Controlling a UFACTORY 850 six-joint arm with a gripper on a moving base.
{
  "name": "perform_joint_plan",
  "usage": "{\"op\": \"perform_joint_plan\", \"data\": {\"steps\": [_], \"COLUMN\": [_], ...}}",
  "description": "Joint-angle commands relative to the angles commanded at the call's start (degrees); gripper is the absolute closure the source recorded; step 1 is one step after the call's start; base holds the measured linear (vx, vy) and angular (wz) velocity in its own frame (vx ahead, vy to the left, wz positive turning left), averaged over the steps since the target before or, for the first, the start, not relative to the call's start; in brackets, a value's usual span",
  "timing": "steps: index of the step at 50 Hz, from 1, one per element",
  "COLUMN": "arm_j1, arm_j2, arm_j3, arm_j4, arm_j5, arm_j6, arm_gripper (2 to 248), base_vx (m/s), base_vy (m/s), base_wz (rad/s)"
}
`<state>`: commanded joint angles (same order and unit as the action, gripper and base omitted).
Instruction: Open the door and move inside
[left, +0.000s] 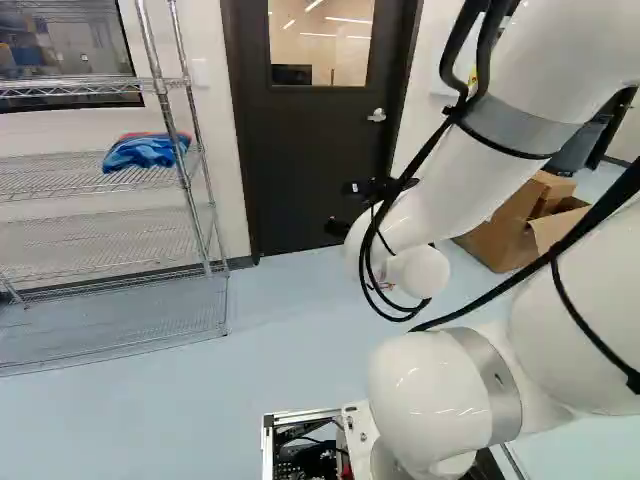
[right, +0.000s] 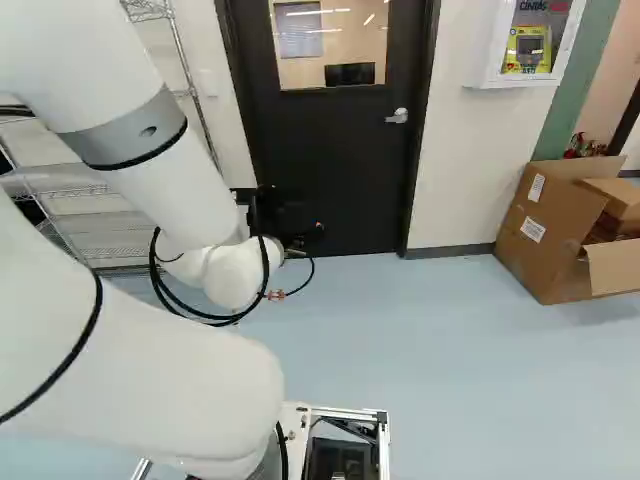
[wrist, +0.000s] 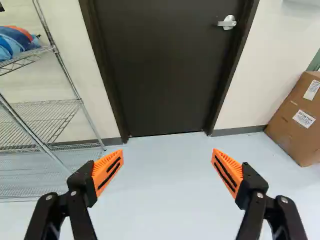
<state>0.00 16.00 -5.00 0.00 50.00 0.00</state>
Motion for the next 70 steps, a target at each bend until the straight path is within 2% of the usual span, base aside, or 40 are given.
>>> {"op": "perform_joint_plan", "data": {"steps": [31,70], "arm_j1": [0.0,0.0], "arm_j2": [0.0,0.0], "arm_j3": [0.0,0.0], "arm_j4": [0.0,0.0], "arm_j5": [0.0,0.0], "arm_j6": [0.0,0.0], "arm_gripper": [3,3], "base_vx": [0.089,0.16], "base_vy": [-0.066,-0.074], "base_wz": [-0.001,-0.002]}}
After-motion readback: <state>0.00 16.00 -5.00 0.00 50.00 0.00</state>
